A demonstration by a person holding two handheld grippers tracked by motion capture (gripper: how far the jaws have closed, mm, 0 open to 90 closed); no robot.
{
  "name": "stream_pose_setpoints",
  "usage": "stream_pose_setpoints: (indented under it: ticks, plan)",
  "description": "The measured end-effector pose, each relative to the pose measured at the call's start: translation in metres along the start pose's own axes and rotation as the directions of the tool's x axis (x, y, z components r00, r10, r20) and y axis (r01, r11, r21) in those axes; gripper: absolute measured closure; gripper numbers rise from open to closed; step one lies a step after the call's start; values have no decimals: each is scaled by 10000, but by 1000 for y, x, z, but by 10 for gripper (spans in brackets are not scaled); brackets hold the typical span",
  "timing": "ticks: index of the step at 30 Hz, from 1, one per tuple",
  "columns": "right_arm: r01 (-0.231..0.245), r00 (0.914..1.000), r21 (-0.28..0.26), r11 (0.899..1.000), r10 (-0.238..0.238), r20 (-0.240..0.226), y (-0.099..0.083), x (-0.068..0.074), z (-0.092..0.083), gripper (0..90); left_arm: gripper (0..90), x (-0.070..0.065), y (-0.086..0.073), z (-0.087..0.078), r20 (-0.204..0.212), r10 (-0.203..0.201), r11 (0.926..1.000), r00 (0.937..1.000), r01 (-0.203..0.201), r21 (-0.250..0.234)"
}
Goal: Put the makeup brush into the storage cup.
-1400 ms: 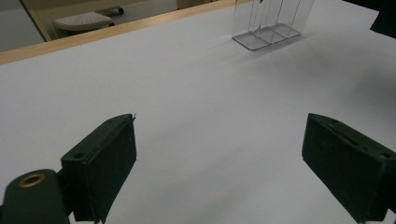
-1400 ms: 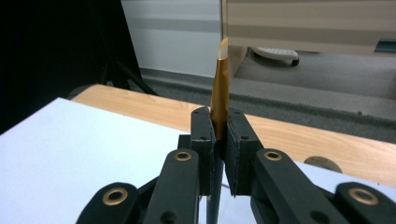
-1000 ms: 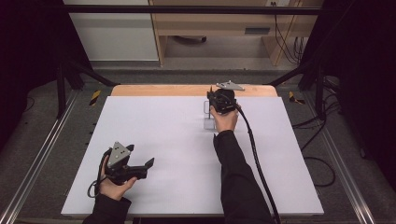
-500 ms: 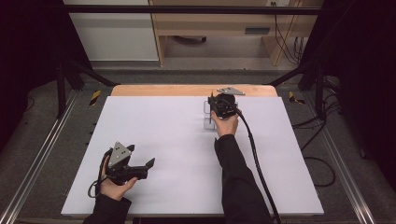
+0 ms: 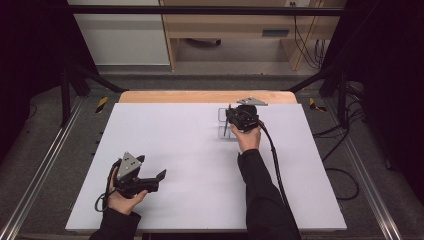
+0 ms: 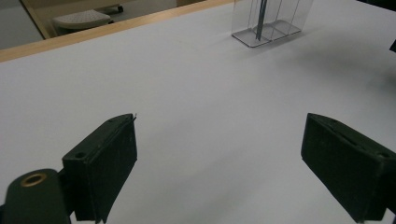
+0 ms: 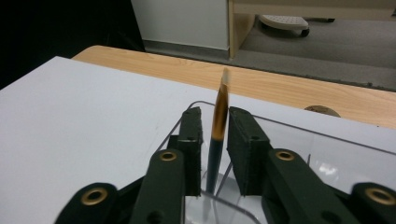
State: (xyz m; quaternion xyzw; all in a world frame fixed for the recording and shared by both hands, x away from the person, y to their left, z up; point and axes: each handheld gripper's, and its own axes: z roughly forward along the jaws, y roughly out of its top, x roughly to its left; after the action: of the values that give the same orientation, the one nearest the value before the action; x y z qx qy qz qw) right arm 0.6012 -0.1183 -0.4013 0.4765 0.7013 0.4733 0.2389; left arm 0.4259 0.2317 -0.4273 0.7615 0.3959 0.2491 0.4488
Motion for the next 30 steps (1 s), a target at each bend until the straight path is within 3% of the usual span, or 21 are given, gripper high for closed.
stream_pose_setpoints:
  ticks: [8, 13, 21, 30]
  plan:
    - [408, 9991, -159, 9990, -410, -146, -2, 8, -19, 513, 97, 0, 0, 1, 29, -27, 10000, 10000, 27, -6]
    - [686, 9975, 32, 9976, -686, -195, -7, 11, -30, 364, 96, -1, 0, 1, 40, 3, 10000, 10000, -3, 4]
    - [799, 9949, -101, 9967, -804, -610, -22, 14, -50, 227, 94, -1, -1, 2, 65, 10, 10000, 10000, -10, 33]
    - [720, 9923, -186, 9972, -735, -996, -33, 9, -76, 164, 92, -1, -1, 2, 148, 49, 10000, 9999, -49, 29]
